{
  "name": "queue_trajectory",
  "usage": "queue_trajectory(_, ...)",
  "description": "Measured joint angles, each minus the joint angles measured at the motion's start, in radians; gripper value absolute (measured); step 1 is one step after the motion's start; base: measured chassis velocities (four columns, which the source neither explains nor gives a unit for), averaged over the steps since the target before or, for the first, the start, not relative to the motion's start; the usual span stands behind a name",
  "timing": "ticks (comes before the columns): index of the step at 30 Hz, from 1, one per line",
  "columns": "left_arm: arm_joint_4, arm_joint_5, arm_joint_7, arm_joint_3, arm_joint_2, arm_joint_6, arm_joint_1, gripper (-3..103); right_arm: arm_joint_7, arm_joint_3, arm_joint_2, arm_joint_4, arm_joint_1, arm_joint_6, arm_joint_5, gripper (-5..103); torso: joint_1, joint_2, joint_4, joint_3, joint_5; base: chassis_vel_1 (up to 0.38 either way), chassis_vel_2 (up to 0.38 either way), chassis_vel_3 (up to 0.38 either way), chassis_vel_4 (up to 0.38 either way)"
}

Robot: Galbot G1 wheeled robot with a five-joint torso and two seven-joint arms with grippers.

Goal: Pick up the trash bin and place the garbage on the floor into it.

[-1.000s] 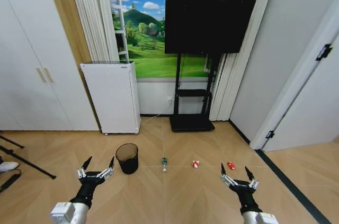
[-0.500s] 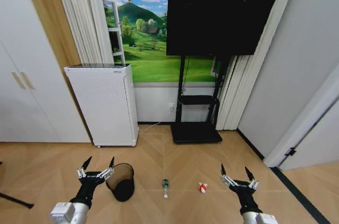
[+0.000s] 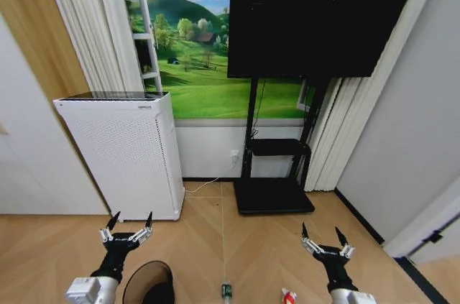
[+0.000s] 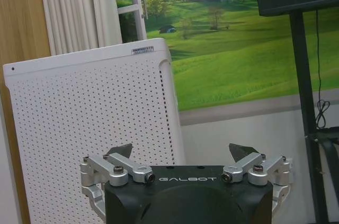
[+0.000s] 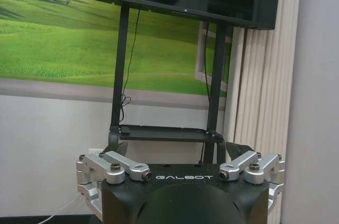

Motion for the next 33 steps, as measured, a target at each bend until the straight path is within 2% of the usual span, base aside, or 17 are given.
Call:
queue_trajectory(16,0.012,-0.026,-0.006,-0.020,-0.006,-0.046,0.029,100,-0.024,-0.007,0.003,-0.003,-0.002,0.019,0.001,100,-0.017,-0.037,-0.0006,-0.021,-0.0004,0.004,-0.003,-0.013,0.012)
queue_trajectory(33,0.035,-0.099,0.010,-0.043,-0.002,-0.093,0.092,100,-0.041,-0.009,0.012,-0.016,-0.014,0.043,-0.008,100,-0.052,-0.122,-0.0006,-0.072,-0.0003,0.000,0.000,0.000,0.000)
